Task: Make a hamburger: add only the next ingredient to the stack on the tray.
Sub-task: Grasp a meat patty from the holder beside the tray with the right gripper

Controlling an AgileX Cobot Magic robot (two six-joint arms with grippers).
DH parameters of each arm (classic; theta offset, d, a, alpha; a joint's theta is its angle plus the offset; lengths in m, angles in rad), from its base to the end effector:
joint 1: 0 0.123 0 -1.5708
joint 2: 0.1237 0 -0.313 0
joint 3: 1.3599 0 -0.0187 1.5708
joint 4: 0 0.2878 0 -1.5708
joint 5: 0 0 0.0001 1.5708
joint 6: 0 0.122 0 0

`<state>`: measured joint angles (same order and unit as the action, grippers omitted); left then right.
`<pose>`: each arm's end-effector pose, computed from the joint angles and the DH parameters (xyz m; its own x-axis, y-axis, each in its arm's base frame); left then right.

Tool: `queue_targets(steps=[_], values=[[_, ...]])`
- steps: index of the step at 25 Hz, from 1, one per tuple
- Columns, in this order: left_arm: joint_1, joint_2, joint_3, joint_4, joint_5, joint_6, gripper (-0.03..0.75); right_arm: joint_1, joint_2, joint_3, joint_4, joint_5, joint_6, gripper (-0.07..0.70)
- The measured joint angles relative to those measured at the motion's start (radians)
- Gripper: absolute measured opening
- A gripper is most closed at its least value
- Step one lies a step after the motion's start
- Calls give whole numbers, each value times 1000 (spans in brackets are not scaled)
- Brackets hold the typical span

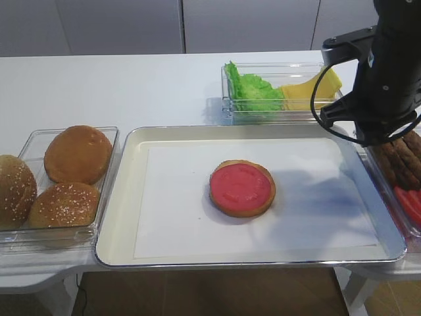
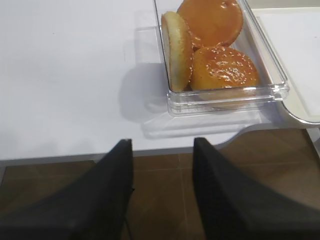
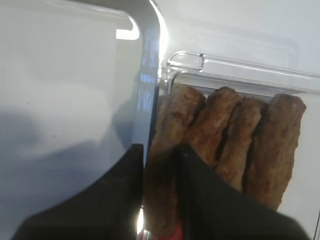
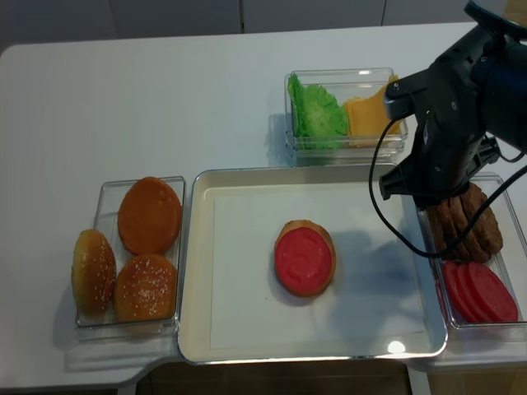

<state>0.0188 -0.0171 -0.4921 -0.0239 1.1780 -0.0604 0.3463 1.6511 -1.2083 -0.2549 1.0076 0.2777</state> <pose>0.0183 -0.0024 0.2663 -0.5478 -0.0798 -0.8328 -0.0385 0.9968 -0.0702 0.3530 0.0997 0.2306 -0.9485 -0.1979 -0.2475 -0.1570 0.9719 -0.1753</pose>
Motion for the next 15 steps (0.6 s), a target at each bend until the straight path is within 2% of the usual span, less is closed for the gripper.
queue_targets(steps=[4, 15], values=[[0, 0, 0, 0, 0, 0, 297, 0, 0, 0, -7, 0, 4, 98], [0, 0, 0, 0, 0, 0, 297, 0, -6, 0, -11, 13, 6, 97]])
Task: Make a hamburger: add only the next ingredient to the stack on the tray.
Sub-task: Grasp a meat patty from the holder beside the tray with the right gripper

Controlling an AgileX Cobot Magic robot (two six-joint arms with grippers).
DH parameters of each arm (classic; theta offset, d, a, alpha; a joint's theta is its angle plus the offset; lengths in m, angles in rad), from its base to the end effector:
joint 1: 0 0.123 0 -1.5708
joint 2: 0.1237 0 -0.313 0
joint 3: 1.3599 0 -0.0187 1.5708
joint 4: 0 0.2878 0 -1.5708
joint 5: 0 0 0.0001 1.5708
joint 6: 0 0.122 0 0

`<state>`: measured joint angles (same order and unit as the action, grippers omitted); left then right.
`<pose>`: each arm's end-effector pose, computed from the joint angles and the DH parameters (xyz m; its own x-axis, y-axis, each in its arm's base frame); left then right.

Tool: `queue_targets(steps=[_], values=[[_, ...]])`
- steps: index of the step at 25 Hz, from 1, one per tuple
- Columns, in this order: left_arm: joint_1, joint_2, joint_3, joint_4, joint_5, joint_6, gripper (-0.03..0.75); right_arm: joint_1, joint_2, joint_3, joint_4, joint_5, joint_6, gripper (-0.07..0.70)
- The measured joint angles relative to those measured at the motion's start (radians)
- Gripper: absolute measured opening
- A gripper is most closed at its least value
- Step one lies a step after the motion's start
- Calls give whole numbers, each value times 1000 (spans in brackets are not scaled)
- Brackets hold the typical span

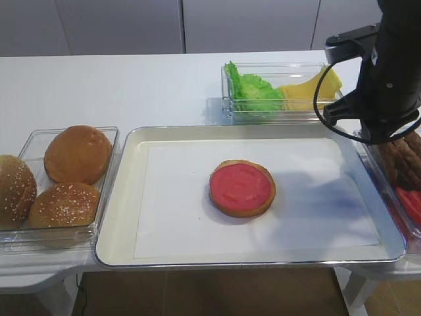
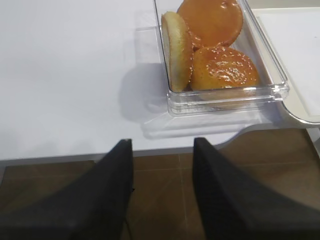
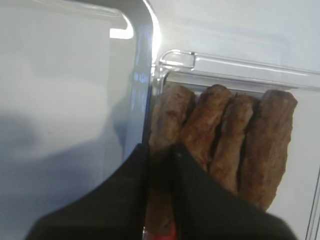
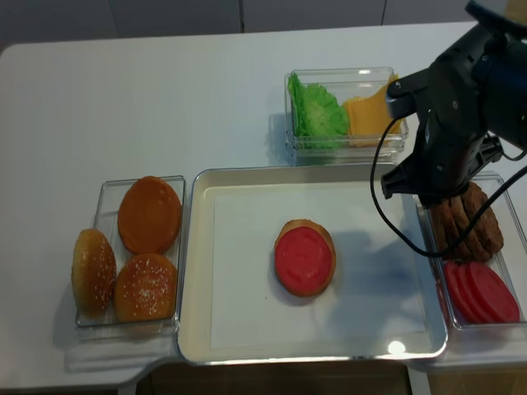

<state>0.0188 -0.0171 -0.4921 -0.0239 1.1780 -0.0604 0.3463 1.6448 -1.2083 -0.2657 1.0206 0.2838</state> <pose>0.0183 -0.0024 0.2663 -0.5478 -0.0798 -0.8328 -0.0385 0.9968 -0.0702 0.3515 0.0978 0.2328 -0.9498 -0.1956 -0.2441 -0.1522 0.9707 -0.1858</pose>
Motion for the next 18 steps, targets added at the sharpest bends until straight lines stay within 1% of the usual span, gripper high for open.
queue_targets(steps=[10, 18], values=[[0, 0, 0, 0, 0, 0, 297, 0, -88, 0, 6, 9, 2, 88], [0, 0, 0, 0, 0, 0, 297, 0, -186, 0, 20, 29, -5, 88]])
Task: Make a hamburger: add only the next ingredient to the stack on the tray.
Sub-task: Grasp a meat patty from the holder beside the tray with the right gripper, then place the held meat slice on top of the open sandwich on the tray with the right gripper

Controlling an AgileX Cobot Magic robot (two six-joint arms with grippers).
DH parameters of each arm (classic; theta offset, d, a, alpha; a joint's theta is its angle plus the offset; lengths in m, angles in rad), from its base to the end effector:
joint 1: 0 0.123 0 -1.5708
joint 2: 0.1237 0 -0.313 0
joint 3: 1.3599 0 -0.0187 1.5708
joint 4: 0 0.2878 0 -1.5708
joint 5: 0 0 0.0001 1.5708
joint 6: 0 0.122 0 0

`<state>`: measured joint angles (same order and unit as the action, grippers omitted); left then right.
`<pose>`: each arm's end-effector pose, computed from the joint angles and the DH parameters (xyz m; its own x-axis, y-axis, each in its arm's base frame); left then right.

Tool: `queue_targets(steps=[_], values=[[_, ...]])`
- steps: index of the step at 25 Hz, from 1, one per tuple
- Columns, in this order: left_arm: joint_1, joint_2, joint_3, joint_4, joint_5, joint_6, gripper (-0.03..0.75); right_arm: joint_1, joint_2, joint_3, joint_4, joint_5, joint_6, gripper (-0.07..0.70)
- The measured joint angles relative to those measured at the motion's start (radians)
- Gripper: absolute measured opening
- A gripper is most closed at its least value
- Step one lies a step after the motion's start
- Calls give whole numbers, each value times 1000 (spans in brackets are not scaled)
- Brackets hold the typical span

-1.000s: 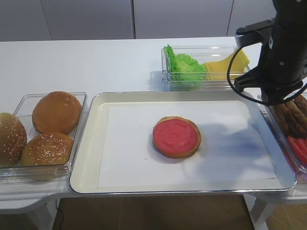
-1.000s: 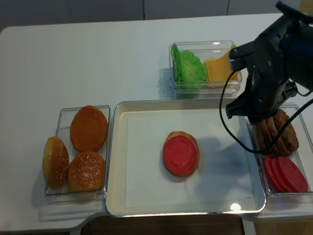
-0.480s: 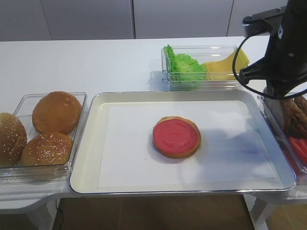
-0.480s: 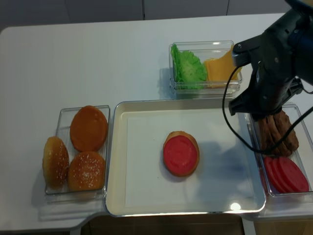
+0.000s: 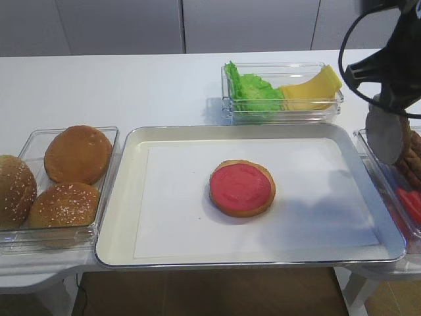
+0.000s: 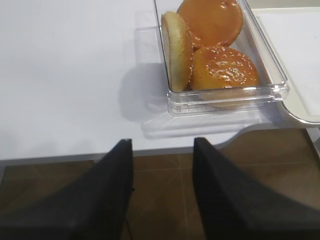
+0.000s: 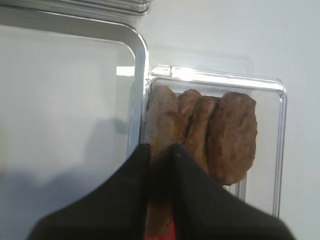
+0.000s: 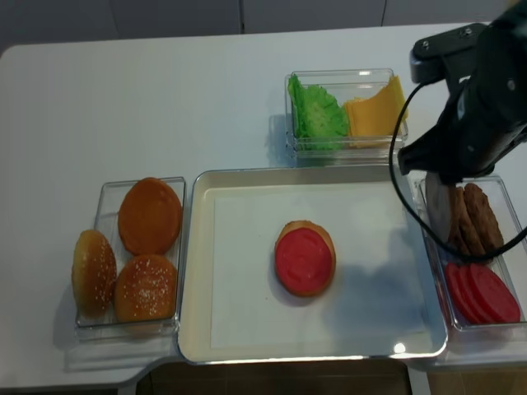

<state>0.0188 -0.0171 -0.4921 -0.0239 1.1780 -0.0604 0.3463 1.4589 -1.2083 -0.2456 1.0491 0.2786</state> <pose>0.0183 -0.0024 0.2663 -0.5478 -0.0798 -0.8328 -0.0385 0.9968 -0.0702 0.3228 0.0891 0.2965 -0.9060 -0.1672 -0.3889 -0.1220 0.9829 -0.1383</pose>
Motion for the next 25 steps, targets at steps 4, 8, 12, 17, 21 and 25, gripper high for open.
queue_targets(steps=[4, 8, 12, 17, 21, 25], values=[[0, 0, 0, 0, 0, 0, 297, 0, -64, 0, 0, 4, -13, 87], [0, 0, 0, 0, 0, 0, 297, 0, -117, 0, 21, 8, -36, 87], [0, 0, 0, 0, 0, 0, 297, 34, -151, 0, 48, 13, -48, 87], [0, 0, 0, 0, 0, 0, 297, 151, -155, 0, 54, 9, -32, 87], [0, 0, 0, 0, 0, 0, 297, 249, -139, 0, 31, -31, 25, 87], [0, 0, 0, 0, 0, 0, 297, 334, -98, 0, -12, -49, 75, 87]])
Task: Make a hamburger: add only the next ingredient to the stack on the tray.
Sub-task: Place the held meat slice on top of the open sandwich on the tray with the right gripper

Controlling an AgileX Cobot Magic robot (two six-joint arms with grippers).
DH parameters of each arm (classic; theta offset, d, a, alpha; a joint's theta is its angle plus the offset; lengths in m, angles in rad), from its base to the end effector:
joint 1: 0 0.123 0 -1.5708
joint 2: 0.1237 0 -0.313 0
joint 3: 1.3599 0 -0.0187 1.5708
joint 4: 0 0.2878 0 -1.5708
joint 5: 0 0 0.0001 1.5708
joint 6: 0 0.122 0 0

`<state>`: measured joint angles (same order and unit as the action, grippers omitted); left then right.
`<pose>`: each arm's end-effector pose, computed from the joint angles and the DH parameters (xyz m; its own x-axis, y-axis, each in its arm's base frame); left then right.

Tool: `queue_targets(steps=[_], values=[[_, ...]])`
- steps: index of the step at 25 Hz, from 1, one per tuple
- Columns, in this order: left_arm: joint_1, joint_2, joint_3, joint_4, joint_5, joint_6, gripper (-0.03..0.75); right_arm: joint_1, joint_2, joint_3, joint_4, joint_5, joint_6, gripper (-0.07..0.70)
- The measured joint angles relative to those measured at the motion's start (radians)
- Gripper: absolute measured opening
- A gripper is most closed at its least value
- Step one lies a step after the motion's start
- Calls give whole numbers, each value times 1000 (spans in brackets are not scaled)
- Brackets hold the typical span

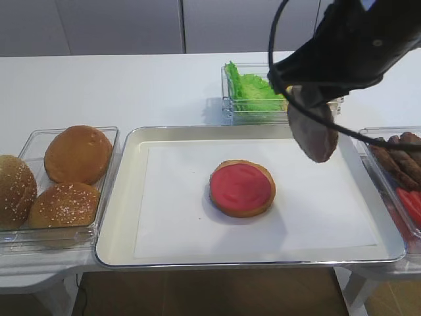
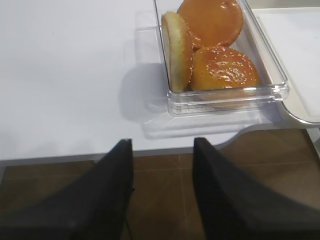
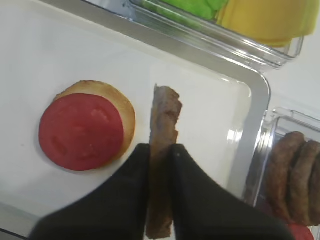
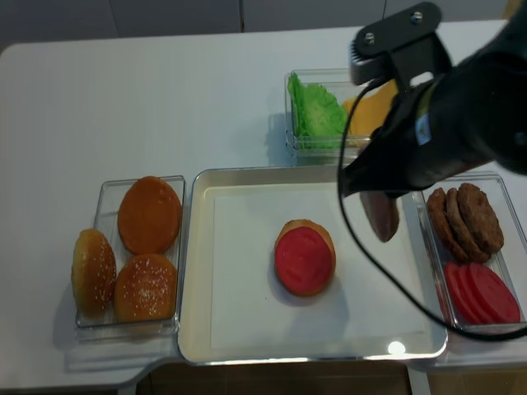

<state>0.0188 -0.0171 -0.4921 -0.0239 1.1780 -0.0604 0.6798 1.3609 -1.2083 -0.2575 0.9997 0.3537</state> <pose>0.0183 -0.0024 0.2663 -0.5478 -0.0798 -0.8328 -0.0385 0.9968 -0.0702 0.2658 0.1813 0.3313 -0.7713 -0.3588 -0.5258 -0.3771 0.9230 -0.0768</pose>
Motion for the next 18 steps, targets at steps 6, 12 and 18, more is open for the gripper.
queue_targets(steps=[6, 12, 18], values=[[0, 0, 0, 0, 0, 0, 297, 90, 85, -39, -64, -2, 65, 87], [0, 0, 0, 0, 0, 0, 297, 141, 176, -86, -121, 30, 101, 87], [0, 0, 0, 0, 0, 0, 297, 165, 228, -90, -152, 55, 128, 87]])
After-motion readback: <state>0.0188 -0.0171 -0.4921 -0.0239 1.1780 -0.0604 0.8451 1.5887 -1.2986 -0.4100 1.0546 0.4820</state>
